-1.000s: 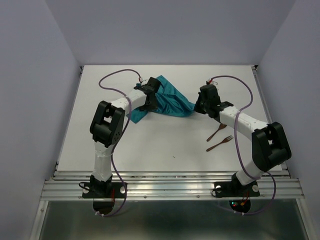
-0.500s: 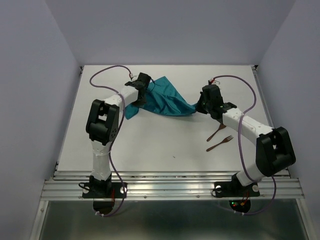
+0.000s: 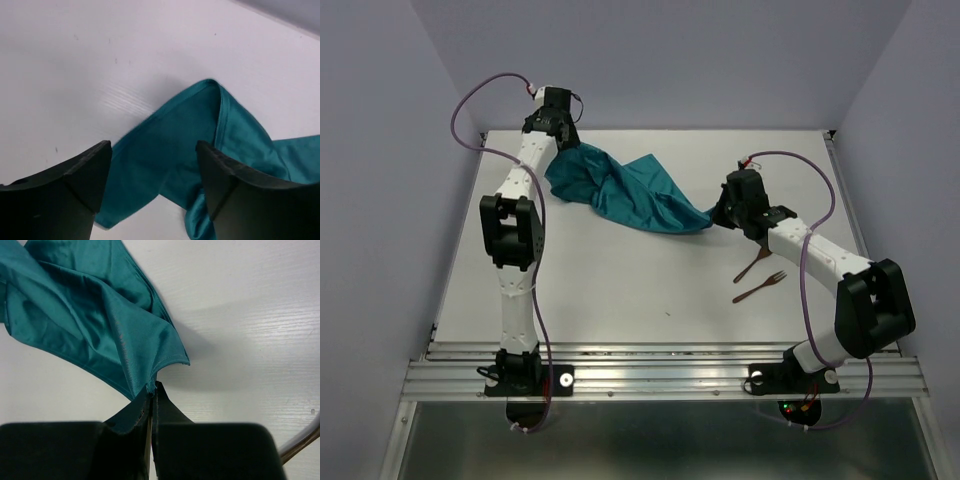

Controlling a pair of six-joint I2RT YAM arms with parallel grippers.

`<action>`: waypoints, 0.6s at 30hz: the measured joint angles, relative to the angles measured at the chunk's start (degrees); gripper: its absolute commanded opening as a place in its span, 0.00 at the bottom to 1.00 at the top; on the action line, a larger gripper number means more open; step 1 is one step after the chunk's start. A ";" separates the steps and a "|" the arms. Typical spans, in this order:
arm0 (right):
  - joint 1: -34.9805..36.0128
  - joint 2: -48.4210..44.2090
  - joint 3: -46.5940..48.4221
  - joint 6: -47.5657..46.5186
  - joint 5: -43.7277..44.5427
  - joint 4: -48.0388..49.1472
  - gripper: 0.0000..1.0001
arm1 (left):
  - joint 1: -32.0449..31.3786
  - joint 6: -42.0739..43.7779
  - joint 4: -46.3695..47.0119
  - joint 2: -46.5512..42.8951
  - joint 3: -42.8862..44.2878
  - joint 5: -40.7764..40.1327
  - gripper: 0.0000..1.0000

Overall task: Fold the napkin into a case and place the utensils inside
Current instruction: Flatten out the crumpled napkin at the center of the board.

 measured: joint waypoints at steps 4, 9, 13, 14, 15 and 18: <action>0.00 -0.17 0.00 0.37 -0.50 -0.35 0.01 | -0.35 0.46 -0.79 -0.79 -3.67 -0.39 0.93; 0.00 -0.85 0.00 0.35 -1.07 -1.27 0.01 | -3.26 -0.44 -1.44 -10.03 -20.22 -0.24 0.78; 0.00 -1.53 0.00 0.33 -1.55 -1.64 0.01 | -6.73 -3.08 2.99 -19.54 -34.95 5.88 0.70; 0.00 -1.53 0.00 0.31 -1.62 -1.62 0.01 | -7.52 -4.09 3.89 -21.11 -37.73 7.52 0.70; 0.00 -1.53 0.00 0.31 -1.75 -1.64 0.01 | -7.96 -5.29 4.61 -21.84 -39.54 9.03 0.69; 0.00 -1.53 0.00 0.24 -2.05 -2.08 0.01 | -7.72 -7.63 8.24 -21.11 -42.23 11.89 0.75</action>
